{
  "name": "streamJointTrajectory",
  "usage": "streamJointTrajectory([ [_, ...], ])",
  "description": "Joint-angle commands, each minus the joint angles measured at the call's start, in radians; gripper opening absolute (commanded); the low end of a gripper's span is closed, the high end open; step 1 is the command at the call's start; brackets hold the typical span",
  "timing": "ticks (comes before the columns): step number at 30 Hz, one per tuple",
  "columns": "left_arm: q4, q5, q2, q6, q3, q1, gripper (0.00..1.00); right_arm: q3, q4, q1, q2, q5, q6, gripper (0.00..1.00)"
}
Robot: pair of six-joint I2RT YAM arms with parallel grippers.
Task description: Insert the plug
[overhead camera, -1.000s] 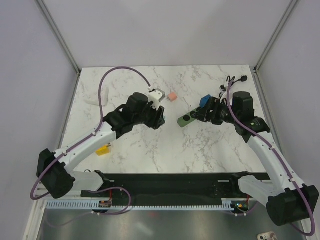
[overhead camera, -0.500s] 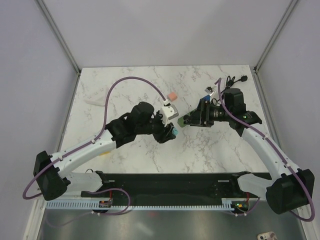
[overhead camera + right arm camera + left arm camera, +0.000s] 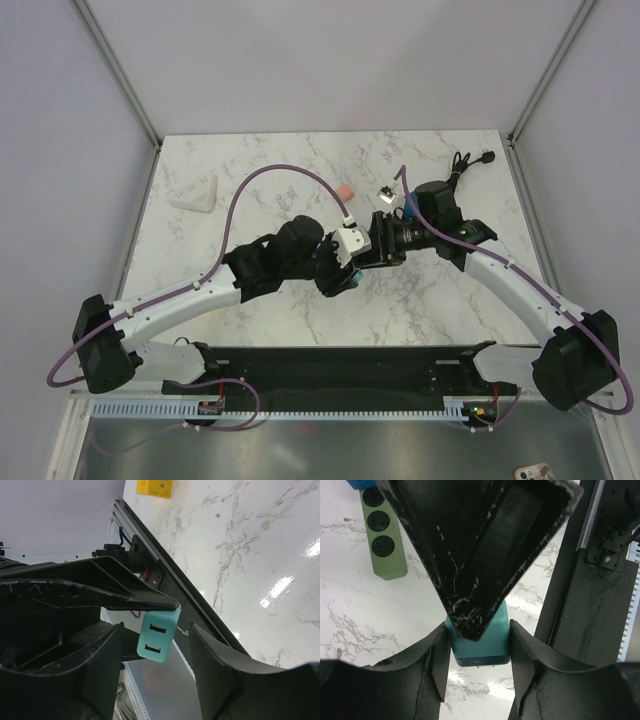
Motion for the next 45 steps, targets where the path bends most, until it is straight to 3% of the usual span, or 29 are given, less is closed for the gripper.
streamJointTrajectory([
  [1,0.036,-0.030,0.012,0.053,0.027,-0.011,0.02,0.029,-0.002,0.034,0.014,-0.011,-0.026,0.61],
  [8,0.038,-0.033,0.044,0.059,0.030,-0.033,0.02,-0.011,-0.071,0.072,0.031,-0.004,-0.107,0.62],
  [11,0.039,-0.033,0.058,0.065,0.031,-0.040,0.02,-0.009,-0.077,0.078,0.044,0.007,-0.112,0.51],
  [14,0.039,-0.040,0.061,0.079,0.038,-0.045,0.02,-0.003,-0.077,0.078,0.054,0.015,-0.118,0.31],
  [15,0.039,-0.045,0.061,0.079,0.041,-0.043,0.02,-0.002,-0.078,0.078,0.061,0.013,-0.120,0.19],
  [18,0.038,-0.067,0.061,0.093,0.044,-0.045,0.02,-0.002,-0.077,0.078,0.070,-0.011,-0.130,0.03],
  [19,0.039,-0.079,0.061,0.094,0.045,-0.045,0.07,0.000,-0.075,0.078,0.072,-0.014,-0.132,0.01],
  [20,0.038,-0.100,0.064,0.094,0.050,-0.045,0.32,0.002,-0.072,0.078,0.070,-0.010,-0.135,0.00],
  [21,0.039,-0.106,0.062,0.094,0.048,-0.045,0.48,0.002,-0.068,0.078,0.070,-0.004,-0.130,0.00],
  [23,0.039,-0.114,0.061,0.094,0.047,-0.045,0.77,0.009,-0.063,0.078,0.064,0.021,-0.127,0.00],
  [24,0.041,-0.116,0.061,0.093,0.045,-0.045,0.83,0.014,-0.060,0.078,0.061,0.051,-0.118,0.00],
  [26,0.043,-0.119,0.056,0.088,0.041,-0.045,0.89,0.028,-0.054,0.078,0.054,0.091,-0.111,0.00],
  [33,0.039,-0.114,-0.017,0.059,0.022,-0.045,0.91,0.075,-0.060,0.065,0.037,0.294,-0.075,0.00],
  [37,0.029,-0.142,-0.089,0.044,0.008,-0.043,0.91,0.136,-0.109,0.060,0.049,0.490,-0.078,0.00],
  [45,-0.034,-0.321,-0.186,-0.070,0.031,-0.025,1.00,0.287,-0.233,0.060,0.172,0.857,-0.098,0.00],
])
